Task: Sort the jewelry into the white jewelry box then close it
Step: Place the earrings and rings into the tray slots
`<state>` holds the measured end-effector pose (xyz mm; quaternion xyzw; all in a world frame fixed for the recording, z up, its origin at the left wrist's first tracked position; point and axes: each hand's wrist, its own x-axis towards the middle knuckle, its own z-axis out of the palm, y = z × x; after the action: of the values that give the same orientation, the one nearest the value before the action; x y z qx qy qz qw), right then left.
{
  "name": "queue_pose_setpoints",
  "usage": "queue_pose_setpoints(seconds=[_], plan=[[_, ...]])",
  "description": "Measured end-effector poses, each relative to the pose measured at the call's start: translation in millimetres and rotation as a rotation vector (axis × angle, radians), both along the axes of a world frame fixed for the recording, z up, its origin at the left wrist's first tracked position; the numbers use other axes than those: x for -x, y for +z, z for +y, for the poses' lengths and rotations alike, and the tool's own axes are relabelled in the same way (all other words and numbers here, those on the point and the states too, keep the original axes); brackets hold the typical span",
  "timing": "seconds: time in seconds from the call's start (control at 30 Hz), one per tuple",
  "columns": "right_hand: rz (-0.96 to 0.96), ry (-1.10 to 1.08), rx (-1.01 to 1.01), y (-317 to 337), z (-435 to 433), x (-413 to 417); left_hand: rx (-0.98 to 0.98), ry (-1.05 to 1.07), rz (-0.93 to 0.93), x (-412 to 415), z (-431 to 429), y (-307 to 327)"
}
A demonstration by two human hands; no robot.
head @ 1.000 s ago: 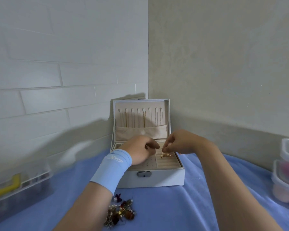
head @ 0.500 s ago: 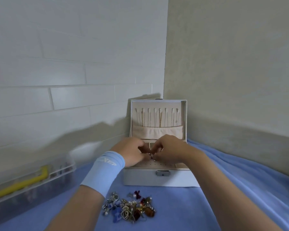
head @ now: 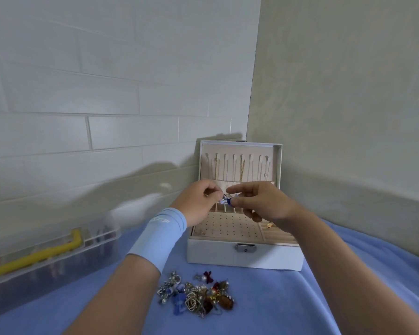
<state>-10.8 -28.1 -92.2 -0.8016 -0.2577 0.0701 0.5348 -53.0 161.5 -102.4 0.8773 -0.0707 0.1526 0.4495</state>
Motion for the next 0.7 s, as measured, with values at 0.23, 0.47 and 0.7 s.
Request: queue_pose_setpoints(seconds=[0.23,0.47,0.7], plan=[[0.086,0.05,-0.012,5.9,-8.0,2.6,0.423,-0.108,0.086,5.2,6.6,4.5],[0.107,0.045,-0.078,7.6,1.7,3.9,0.521,-0.176,0.081,8.1,18.5,9.7],[0.155,0.005,-0.239,16.9,34.0,-6.2,0.487,-0.117,-0.001,-1.5,26.0,26.8]])
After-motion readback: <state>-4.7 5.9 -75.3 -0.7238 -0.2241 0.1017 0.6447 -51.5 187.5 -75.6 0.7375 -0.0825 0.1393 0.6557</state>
